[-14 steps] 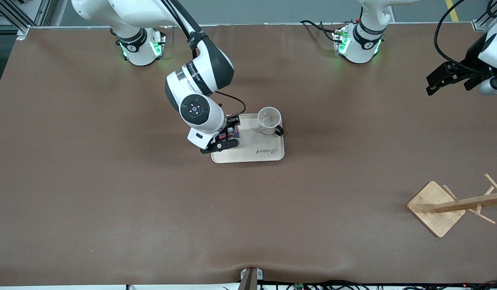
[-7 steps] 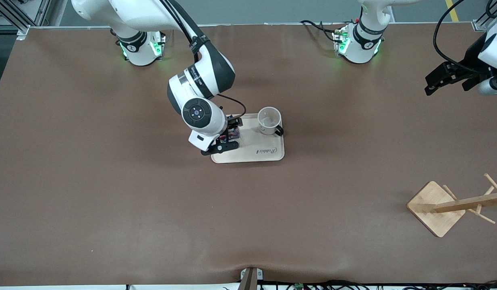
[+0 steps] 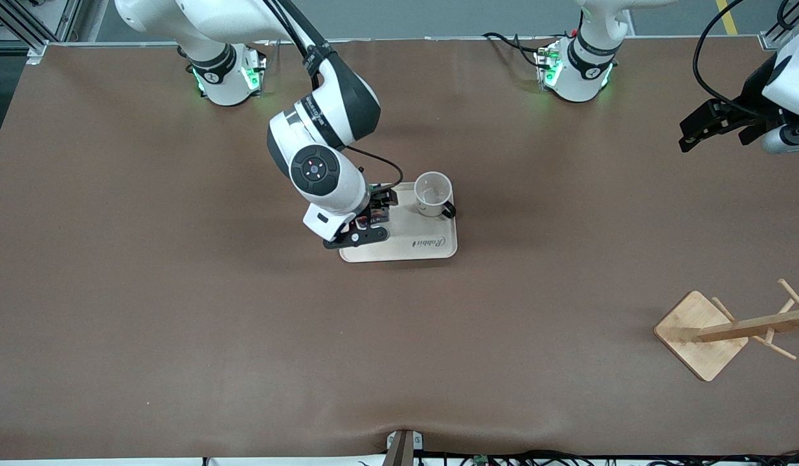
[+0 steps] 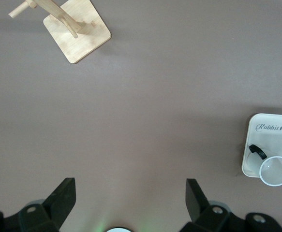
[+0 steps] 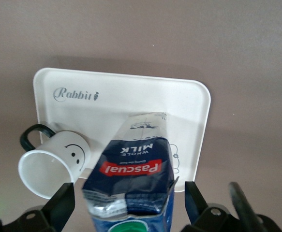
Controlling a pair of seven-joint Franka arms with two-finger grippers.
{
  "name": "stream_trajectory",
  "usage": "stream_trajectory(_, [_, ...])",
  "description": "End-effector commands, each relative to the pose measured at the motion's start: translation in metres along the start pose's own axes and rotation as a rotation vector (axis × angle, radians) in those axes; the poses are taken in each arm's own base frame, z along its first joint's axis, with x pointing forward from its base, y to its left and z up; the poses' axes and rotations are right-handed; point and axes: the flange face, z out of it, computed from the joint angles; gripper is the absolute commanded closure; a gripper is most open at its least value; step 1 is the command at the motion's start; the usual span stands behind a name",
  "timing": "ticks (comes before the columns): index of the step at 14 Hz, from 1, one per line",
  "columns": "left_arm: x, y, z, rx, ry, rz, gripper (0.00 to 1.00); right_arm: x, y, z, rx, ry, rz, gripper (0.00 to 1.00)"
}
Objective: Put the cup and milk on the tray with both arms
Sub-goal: 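Lower the milk carton onto the tray beside the mug with the right gripper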
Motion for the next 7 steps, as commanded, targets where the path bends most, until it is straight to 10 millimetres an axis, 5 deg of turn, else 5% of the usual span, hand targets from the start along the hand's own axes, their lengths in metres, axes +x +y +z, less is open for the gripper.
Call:
stream_trajectory(1, [-0.004, 0.002, 0.000, -0.013, -0.010, -0.016, 0.00, -0.003, -0.006, -0.020, 0.004, -0.008, 0.009, 0.00])
stream_trajectory(3, [-0.004, 0.002, 0.000, -0.011, -0.010, -0.025, 0.00, -0.002, -0.002, -0.055, -0.017, 0.005, -0.003, 0.00])
stream_trajectory(7, [-0.005, -0.003, -0.003, -0.009, -0.003, -0.018, 0.00, 0.009, 0.068, -0.147, -0.029, 0.001, 0.073, 0.00])
